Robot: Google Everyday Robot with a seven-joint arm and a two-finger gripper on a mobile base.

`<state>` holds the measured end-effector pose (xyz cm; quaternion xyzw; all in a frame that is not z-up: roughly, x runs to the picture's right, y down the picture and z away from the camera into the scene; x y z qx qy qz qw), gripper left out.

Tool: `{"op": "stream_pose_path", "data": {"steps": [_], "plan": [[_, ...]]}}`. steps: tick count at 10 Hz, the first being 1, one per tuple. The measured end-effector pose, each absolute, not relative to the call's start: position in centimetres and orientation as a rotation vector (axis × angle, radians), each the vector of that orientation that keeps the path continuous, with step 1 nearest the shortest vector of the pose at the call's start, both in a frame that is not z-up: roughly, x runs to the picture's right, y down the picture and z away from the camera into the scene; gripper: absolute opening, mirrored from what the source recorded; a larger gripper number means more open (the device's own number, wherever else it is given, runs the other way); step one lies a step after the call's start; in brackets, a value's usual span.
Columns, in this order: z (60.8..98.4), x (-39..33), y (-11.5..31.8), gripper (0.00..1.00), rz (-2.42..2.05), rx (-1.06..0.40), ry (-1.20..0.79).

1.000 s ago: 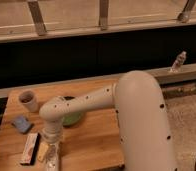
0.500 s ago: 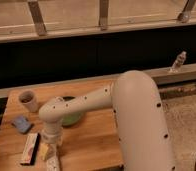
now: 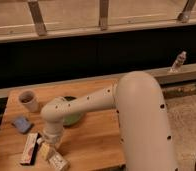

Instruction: Place the bottle in the ceramic bowl

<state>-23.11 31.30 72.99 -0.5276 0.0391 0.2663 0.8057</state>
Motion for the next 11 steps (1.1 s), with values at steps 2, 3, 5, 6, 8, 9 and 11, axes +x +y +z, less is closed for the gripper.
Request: {"op": "stream_pose_path", "data": {"steps": [2, 3, 5, 6, 8, 9, 11], "plan": [[72.9, -22.8, 30.9, 0.0, 0.584, -1.129, 0.067], [72.9, -22.5, 30.7, 0.0, 0.586, -1.122, 0.062], [72.8, -21.6, 30.3, 0.0, 0.604, -1.117, 0.053], [72.8, -21.4, 30.2, 0.0, 0.61, -1.117, 0.048], [72.8, -21.3, 30.2, 0.0, 0.614, -1.118, 0.04], [72.8, -21.0, 30.1, 0.0, 0.62, -1.117, 0.038], [72.9, -20.5, 29.9, 0.0, 0.63, -1.115, 0.034]]}}
